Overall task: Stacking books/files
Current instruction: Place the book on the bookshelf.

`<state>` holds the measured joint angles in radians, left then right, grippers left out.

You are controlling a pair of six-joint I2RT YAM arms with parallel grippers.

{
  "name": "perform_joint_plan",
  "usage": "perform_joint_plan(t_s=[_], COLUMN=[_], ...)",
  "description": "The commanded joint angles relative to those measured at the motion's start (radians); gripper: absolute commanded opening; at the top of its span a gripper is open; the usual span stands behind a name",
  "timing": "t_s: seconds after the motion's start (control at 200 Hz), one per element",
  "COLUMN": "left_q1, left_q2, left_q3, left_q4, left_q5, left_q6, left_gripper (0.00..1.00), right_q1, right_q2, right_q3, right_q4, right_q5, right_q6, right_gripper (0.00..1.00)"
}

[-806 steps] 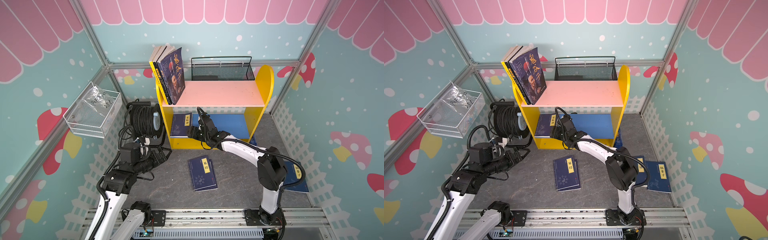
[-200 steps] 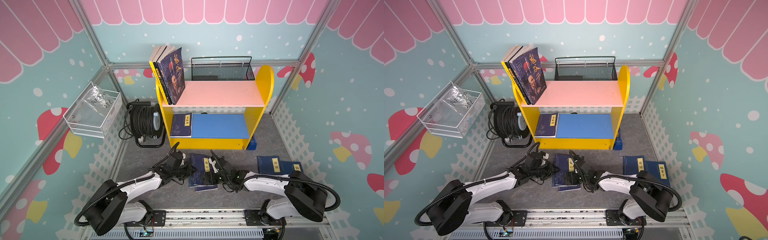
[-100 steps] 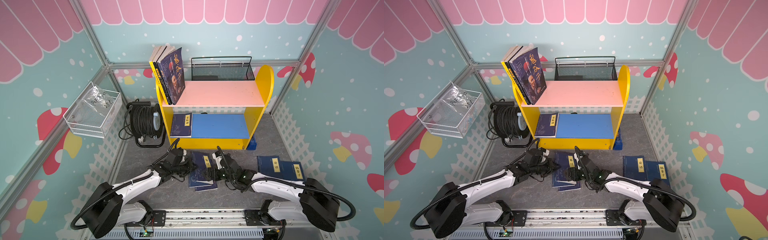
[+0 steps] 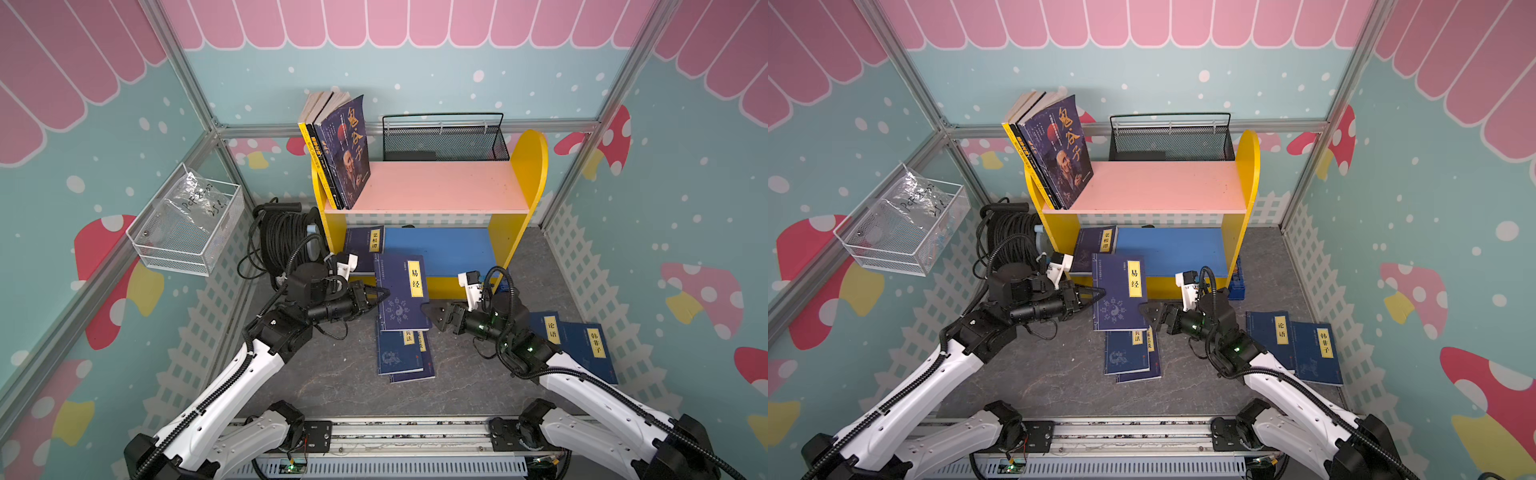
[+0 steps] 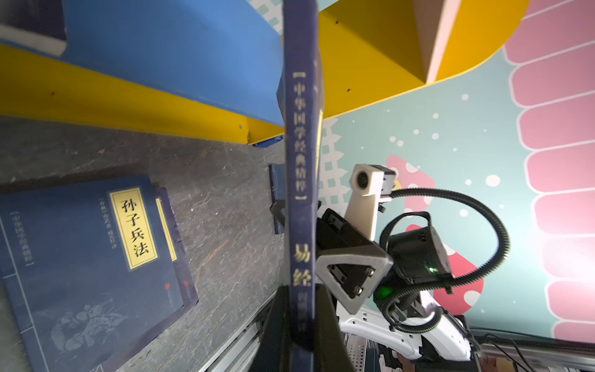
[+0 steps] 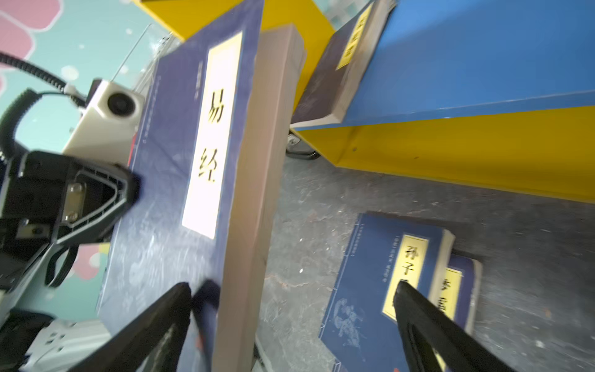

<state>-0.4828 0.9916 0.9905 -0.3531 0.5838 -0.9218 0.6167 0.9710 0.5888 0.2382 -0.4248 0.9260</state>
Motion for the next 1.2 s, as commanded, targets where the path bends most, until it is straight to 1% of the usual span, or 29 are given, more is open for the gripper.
perform_joint_plan(t_s=[0.0,0.115,0.22,0.305,0.355,0.45,0.465,0.49,0.56,0.62,0.665,0.755,0.775,0.846,0.961,0.991,1.021,1.106,1.191], left_q1=[0.019,0.024,0.031,0.046,0.058,0.068,0.067,0.095,0.106,0.113,0.117,0.123,0.125,0.127,0.133,0.135,0.136,0.141,0.145], left_q2=[0.001,0.008,0.012,0.01,0.009,0.009,0.01,0.012,0.013,0.015,0.017,0.025,0.027,0.037,0.057,0.061,0.061,0.06,0.056], left_q3=[0.07,0.108,0.124,0.12,0.113,0.105,0.104,0.105,0.098,0.093,0.089,0.081,0.079,0.078,0.069,0.065,0.061,0.053,0.045], left_q4=[-0.062,-0.064,-0.063,-0.05,-0.034,-0.008,-0.004,0.002,0.019,0.031,0.04,0.053,0.055,0.062,0.069,0.071,0.07,0.073,0.074], left_q5=[0.091,0.107,0.109,0.12,0.131,0.145,0.149,0.15,0.159,0.164,0.169,0.18,0.183,0.189,0.193,0.193,0.191,0.186,0.181], left_q6=[0.071,0.081,0.083,0.08,0.072,0.06,0.059,0.057,0.055,0.054,0.052,0.056,0.057,0.063,0.07,0.072,0.072,0.072,0.073], left_gripper=[0.0,0.0,0.0,0.0,0.0,0.0,0.0,0.0,0.0,0.0,0.0,0.0,0.0,0.0,0.0,0.0,0.0,0.0,0.0], right_q1=[-0.002,-0.002,-0.003,-0.002,-0.003,-0.003,-0.003,-0.003,-0.002,-0.003,-0.003,-0.003,-0.002,-0.002,-0.003,-0.003,-0.003,-0.002,-0.003], right_q2=[0.032,0.054,0.079,0.101,0.115,0.143,0.147,0.155,0.167,0.169,0.17,0.181,0.185,0.197,0.222,0.231,0.237,0.245,0.25], right_q3=[0.01,0.004,-0.023,-0.049,-0.057,-0.066,-0.067,-0.068,-0.073,-0.078,-0.081,-0.093,-0.099,-0.118,-0.153,-0.157,-0.157,-0.157,-0.156], right_q4=[0.206,0.274,0.411,0.531,0.563,0.626,0.636,0.654,0.693,0.706,0.712,0.756,0.77,0.809,0.885,0.904,0.909,0.911,0.911], right_q5=[-0.169,-0.184,-0.233,-0.267,-0.274,-0.293,-0.299,-0.308,-0.319,-0.312,-0.308,-0.311,-0.309,-0.3,-0.287,-0.287,-0.287,-0.282,-0.278], right_q6=[0.05,0.06,0.114,0.162,0.176,0.2,0.224,0.239,0.262,0.273,0.282,0.314,0.322,0.354,0.404,0.414,0.421,0.423,0.425], right_gripper=[0.99,0.99,0.98,0.95,0.89,0.72,0.7,0.66,0.65,0.59,0.58,0.52,0.5,0.39,0.36,0.35,0.34,0.28,0.25])
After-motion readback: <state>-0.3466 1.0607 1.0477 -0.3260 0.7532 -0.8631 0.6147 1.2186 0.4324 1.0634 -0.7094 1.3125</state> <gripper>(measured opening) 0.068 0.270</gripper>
